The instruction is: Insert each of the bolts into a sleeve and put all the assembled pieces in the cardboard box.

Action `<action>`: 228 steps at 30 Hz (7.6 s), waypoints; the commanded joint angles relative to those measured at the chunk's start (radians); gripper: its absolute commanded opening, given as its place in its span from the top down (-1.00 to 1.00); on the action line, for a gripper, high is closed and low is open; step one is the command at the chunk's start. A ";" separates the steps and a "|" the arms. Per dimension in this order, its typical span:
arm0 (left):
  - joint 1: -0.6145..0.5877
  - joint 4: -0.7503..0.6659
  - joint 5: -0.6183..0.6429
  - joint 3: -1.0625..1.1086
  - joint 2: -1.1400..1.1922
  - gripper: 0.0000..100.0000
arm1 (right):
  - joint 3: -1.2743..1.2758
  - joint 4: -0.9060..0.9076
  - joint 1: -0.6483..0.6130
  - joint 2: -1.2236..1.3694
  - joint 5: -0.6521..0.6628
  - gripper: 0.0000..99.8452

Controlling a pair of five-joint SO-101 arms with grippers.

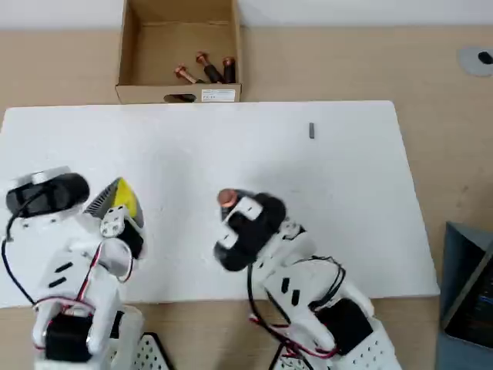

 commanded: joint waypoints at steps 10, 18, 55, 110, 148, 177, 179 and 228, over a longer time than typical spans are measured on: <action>-0.107 -0.003 -0.207 0.295 -0.005 1.00 | -0.156 -0.006 0.294 -0.015 -0.150 0.98; -0.109 0.002 -0.207 0.374 -0.005 1.00 | -0.503 0.043 0.297 0.403 -0.239 0.98; -0.109 -0.003 -0.206 0.388 -0.005 1.00 | -1.607 -0.605 0.294 2.103 0.235 0.98; -0.109 -0.003 -0.206 0.388 -0.005 1.00 | -3.008 0.278 0.220 2.715 0.399 0.98; -0.109 -0.003 -0.206 0.388 -0.005 1.00 | -2.890 0.951 0.719 1.972 0.141 0.98; -0.109 -0.003 -0.206 0.388 -0.005 1.00 | -0.860 0.563 0.725 0.552 0.078 0.98; -0.109 -0.003 -0.206 0.388 -0.005 1.00 | -0.740 0.522 0.725 0.490 0.078 0.98; -0.109 -0.003 -0.206 0.388 -0.005 1.00 | 0.260 0.192 0.553 -0.107 0.006 0.98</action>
